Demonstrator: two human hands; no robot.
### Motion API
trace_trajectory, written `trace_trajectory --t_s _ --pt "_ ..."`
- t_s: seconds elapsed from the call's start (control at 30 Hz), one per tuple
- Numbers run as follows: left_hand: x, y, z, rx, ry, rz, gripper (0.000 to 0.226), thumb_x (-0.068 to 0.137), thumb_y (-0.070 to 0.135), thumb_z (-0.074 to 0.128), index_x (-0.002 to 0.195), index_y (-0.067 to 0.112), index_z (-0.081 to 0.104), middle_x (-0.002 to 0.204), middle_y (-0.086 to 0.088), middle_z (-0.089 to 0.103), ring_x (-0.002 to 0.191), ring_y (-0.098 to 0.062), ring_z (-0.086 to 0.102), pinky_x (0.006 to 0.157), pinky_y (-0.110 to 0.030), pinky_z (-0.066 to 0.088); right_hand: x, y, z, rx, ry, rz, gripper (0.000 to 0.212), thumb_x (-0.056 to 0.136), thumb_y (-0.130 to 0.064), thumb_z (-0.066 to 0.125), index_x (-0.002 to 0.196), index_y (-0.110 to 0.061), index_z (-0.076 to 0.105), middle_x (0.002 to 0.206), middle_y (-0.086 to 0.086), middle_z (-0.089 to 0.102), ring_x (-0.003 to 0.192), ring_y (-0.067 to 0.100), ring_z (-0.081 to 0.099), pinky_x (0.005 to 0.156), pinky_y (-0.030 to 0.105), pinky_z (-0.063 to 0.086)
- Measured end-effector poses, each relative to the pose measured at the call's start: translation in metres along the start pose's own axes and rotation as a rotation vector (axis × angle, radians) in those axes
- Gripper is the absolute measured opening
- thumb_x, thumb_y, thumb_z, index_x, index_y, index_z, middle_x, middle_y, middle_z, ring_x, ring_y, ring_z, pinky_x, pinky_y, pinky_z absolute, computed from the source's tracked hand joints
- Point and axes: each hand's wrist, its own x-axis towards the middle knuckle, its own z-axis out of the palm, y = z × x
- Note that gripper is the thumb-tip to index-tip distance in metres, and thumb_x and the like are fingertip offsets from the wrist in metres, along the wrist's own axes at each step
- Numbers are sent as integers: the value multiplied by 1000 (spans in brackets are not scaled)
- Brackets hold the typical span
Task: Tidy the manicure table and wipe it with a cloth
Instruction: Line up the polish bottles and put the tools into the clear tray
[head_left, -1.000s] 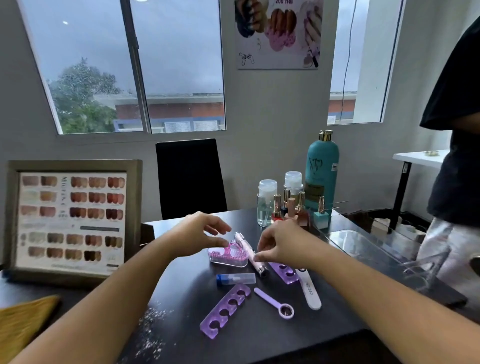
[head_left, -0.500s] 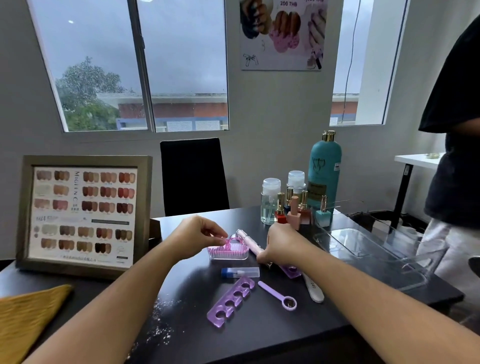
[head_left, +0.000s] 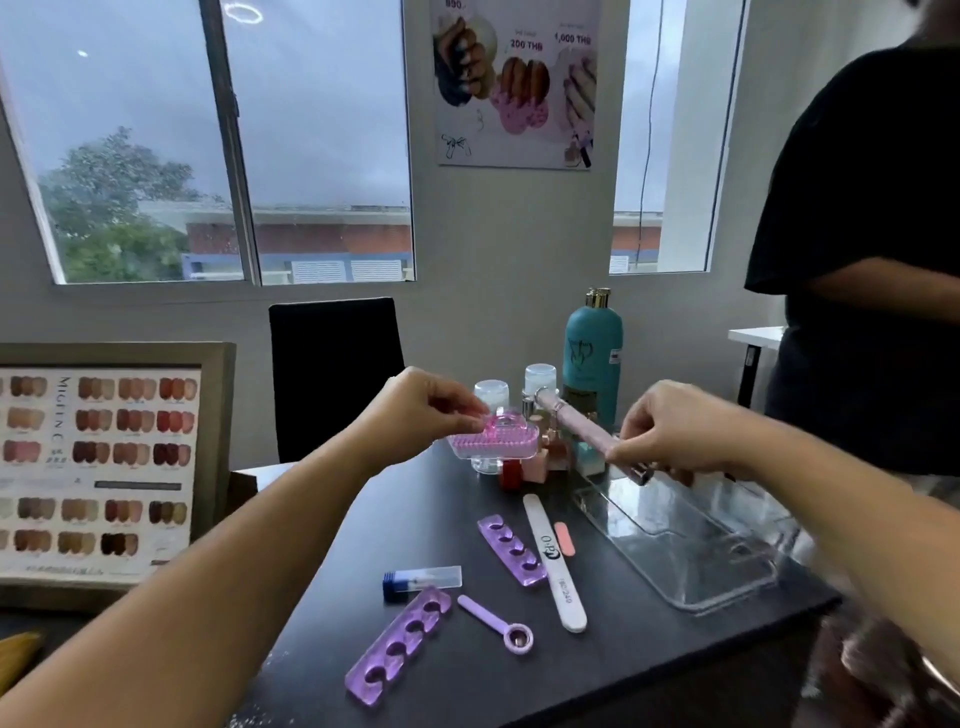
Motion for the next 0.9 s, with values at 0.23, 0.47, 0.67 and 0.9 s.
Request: trace_trajectory --t_s 0.23,0.47,0.67,0.9 --pt "51 51 79 51 -110 151 16 70 18 79 85 23 76 71 16 69 59 13 57 58 1 39 -7 71 -30 -155 32 152 20 71 -27 74 59 -11 72 43 -6 61 40 5 53 44 19 45" --pt "67 48 130 146 -309 209 17 72 23 78 88 26 75 83 10 73 69 6 59 65 -2 40 6 90 -15 -296 -116 206 27 70 -28 69 72 -2 73 54 -1 62 41 8 51 44 20 41" --pt "67 31 145 289 -392 186 21 70 23 79 91 26 75 83 11 70 67 5 57 59 2 36 15 98 7 -339 -224 209 27 73 -23 73 83 2 73 64 5 68 44 11 57 43 20 47" --pt "64 34 122 358 -282 185 27 68 24 79 95 28 72 73 20 59 65 5 54 57 2 35 17 87 -6 -221 -48 119 19 76 -23 78 76 -5 72 53 1 65 34 2 55 36 14 41"
